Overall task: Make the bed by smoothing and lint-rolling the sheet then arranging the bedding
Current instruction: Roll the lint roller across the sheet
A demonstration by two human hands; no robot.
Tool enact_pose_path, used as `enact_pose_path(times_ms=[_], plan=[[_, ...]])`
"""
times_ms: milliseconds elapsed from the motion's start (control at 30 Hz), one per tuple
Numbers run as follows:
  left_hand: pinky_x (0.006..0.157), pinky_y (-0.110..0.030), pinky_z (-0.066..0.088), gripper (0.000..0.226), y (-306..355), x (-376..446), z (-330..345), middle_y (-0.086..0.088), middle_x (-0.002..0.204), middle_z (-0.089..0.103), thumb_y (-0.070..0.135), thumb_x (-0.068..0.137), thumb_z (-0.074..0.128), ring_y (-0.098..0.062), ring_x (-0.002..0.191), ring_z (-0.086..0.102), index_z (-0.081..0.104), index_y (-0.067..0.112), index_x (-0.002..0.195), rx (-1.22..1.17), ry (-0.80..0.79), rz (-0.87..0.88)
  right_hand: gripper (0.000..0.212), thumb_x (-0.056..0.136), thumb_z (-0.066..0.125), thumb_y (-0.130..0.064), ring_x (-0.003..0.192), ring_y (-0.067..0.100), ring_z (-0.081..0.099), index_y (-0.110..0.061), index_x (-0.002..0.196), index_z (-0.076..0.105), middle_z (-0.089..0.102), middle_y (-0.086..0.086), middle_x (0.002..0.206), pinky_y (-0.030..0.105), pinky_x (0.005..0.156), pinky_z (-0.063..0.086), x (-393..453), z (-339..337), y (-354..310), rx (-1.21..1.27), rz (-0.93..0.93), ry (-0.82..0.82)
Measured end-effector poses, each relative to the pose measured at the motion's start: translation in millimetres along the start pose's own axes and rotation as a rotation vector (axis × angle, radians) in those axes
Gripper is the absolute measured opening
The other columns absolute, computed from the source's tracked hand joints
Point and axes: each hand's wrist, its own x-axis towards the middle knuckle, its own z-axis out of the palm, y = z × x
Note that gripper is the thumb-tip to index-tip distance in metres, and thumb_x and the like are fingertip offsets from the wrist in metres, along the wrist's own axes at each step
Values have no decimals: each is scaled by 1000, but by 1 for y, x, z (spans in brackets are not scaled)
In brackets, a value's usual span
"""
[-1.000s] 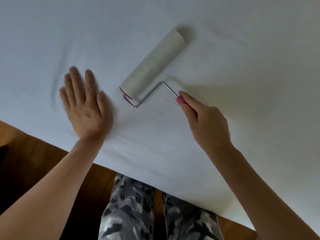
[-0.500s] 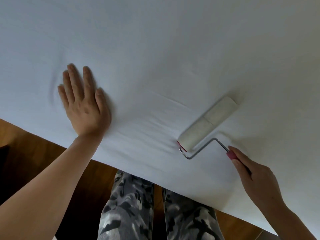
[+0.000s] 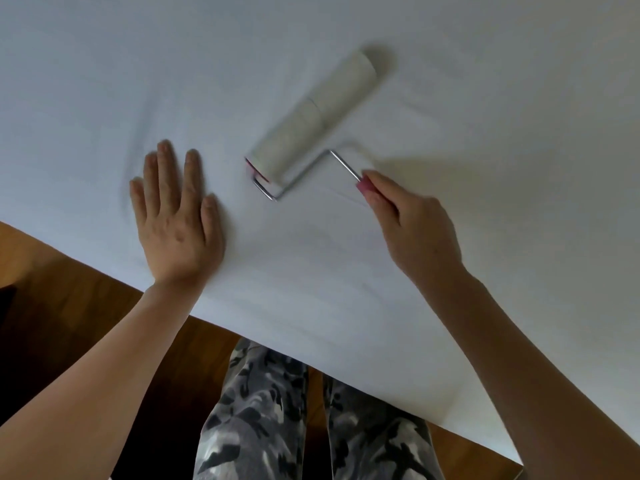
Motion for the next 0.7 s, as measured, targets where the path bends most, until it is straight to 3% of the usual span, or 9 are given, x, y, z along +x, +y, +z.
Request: enact_pose_path(times_ms=[67,200,300,433,567,700], plan=[[121,-40,-4,54,-8,-2,-2,-14,162,9,34,104,19,-30,150,3,12,18,156,9,-3,-18,36,99,41,-49,88,31,64,-35,127,59,72,4,100,34,69,47,27,4,-39,37,-47,27],[121,-44,-2,54,-26,-3,-4,-14,162,6,34,105,14,-31,150,2,7,19,156,16,16,-122,32,102,36,-45,71,18,48,-36,122,59,54,-10,74,28,59,32,56,11,-96,31,-111,5],[121,-46,1,53,-35,-4,-3,-16,162,8,31,105,16,-33,149,4,11,17,155,7,54,-187,29,102,37,-46,64,17,44,-34,109,62,46,-10,64,27,53,29,58,26,-106,-15,-130,-37],[120,-45,0,52,-37,-4,-2,-18,161,12,28,105,21,-35,149,7,16,15,155,-29,89,-224,30,102,34,-49,64,19,47,-37,114,58,49,-9,63,29,57,31,41,40,-92,-25,-55,-107],[120,-46,1,52,-38,-4,-2,-21,160,13,26,105,21,-37,148,8,18,13,155,-31,87,-213,33,100,39,-45,69,22,52,-38,128,56,63,-4,79,28,62,36,13,28,-55,-39,-48,-102],[120,-46,1,51,-35,-5,-3,-22,159,14,27,105,21,-38,148,9,19,12,154,-36,106,-210,36,99,42,-45,47,7,43,-36,130,58,45,-15,55,19,50,31,-29,11,-5,-87,-27,-103]])
